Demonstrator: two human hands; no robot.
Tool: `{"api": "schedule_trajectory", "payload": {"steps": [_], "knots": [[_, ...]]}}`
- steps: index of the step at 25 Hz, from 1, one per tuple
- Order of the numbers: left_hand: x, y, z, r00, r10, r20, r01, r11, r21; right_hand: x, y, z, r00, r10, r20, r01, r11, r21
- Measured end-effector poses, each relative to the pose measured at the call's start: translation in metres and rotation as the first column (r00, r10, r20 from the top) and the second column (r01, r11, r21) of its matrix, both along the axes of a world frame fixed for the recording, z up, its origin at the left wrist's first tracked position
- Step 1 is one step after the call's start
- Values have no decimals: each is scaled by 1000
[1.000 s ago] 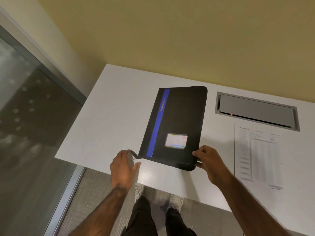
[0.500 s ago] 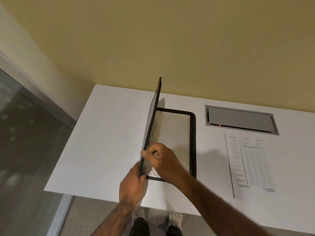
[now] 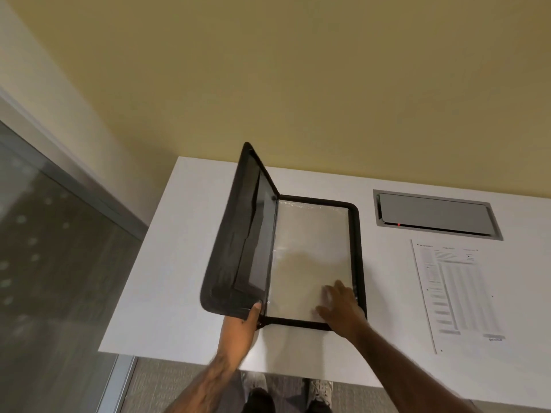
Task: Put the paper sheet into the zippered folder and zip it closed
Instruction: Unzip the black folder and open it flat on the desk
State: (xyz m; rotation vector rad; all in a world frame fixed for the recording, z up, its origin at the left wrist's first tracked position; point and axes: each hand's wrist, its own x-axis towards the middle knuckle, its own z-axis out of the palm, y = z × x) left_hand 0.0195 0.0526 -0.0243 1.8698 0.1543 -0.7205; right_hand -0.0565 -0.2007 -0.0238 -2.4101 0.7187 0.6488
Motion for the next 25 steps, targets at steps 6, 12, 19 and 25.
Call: {"api": "schedule_trajectory", "payload": {"steps": [6,12,19,25], "knots": [[22,46,-5,930,358,-79,-365,925,-108,-14,8,-23,1000,0,10,1,996,-90],[71,95,-8,735,668,116,-675,738,32,-12,7,-16,993,-91,73,104,973,-204],[116,103,-9,951,174,255,-275,852,445,-8,-23,-5,791,-582,192,587,809,35],[100,111,-10,944,19,330,-209,806,553,-5,-30,-2,801,-594,68,598,799,-62]]}}
